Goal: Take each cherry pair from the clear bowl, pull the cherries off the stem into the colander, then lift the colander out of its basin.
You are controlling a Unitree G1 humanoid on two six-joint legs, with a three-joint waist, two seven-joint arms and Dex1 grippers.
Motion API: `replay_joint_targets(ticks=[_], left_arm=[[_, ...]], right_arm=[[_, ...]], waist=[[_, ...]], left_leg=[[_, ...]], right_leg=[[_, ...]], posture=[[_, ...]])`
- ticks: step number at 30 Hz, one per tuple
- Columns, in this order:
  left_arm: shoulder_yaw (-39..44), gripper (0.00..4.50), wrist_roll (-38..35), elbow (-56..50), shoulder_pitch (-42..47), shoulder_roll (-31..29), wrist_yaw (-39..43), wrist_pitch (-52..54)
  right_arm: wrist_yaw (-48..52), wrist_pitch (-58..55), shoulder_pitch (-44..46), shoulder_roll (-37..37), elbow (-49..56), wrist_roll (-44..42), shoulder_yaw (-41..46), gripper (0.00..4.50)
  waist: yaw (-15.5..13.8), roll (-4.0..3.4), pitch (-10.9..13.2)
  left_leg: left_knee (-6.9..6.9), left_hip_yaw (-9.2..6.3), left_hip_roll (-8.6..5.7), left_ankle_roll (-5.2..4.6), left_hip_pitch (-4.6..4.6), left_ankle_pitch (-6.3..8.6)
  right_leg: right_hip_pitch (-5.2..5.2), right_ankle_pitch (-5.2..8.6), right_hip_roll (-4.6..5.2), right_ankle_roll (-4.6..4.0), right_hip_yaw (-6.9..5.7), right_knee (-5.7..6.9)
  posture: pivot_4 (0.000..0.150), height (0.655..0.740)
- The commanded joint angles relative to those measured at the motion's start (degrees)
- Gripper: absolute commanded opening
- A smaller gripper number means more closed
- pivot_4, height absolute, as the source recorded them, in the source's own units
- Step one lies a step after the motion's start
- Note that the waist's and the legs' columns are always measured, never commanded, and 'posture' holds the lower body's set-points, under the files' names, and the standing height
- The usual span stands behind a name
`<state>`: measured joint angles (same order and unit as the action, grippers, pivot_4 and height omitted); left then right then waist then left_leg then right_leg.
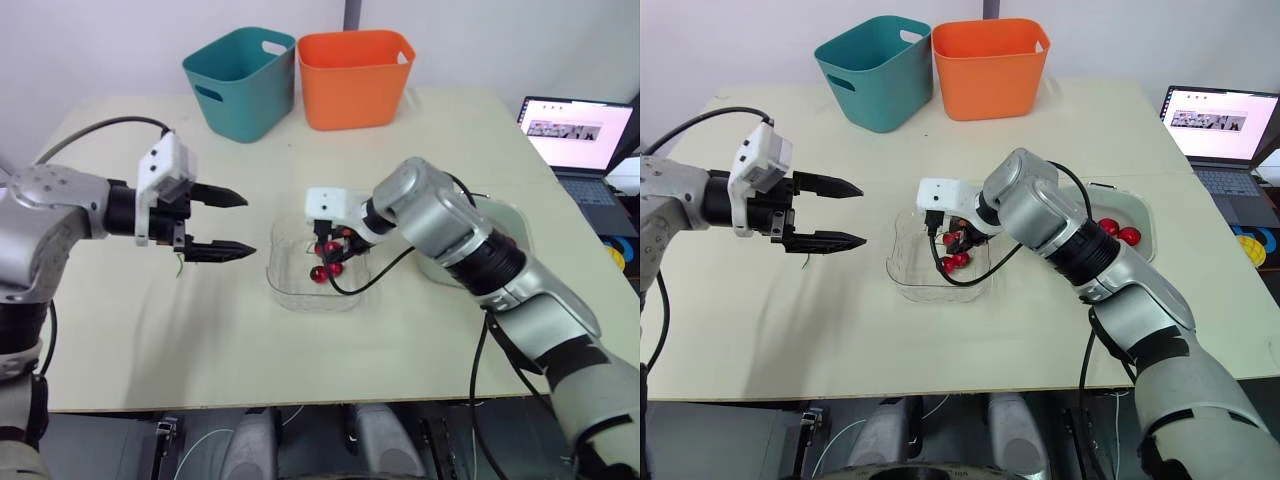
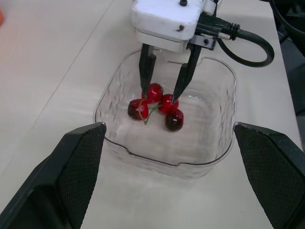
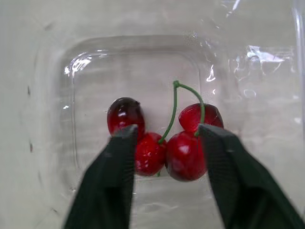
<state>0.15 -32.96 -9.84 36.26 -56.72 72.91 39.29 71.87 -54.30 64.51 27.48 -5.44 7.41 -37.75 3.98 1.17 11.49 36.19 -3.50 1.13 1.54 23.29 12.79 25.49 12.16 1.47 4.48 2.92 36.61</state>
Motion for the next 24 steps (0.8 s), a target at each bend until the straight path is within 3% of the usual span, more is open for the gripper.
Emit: replay_joint_targets(ticks=[1, 24], left_arm=[[1.30, 4.50, 0.23, -1.29, -0.45, -0.61, 0.28, -1.21], [0.10, 4.50, 2.36, -3.05, -3.76, -0.37, 1.55, -4.97]], right_arm=[[0.28, 1.14, 1.71, 1.76, 0.77, 0.30, 0.22, 3.11], [1.31, -0.11, 0.40, 1.36, -1.82, 0.49, -3.05, 3.11]], waist=[[-0.02, 0.00, 0.00], [-0.03, 0.00, 0.00]], left_leg=[[0.01, 0.00, 0.00, 0.00, 0.00, 0.00], [0.01, 0.00, -0.01, 0.00, 0.00, 0.00]], right_leg=[[0.00, 0.00, 0.00, 0.00, 0.00, 0.00], [0.01, 0.02, 0.01, 0.00, 0.01, 0.02]], posture=[[0.150, 0.7400], [0.150, 0.7400]])
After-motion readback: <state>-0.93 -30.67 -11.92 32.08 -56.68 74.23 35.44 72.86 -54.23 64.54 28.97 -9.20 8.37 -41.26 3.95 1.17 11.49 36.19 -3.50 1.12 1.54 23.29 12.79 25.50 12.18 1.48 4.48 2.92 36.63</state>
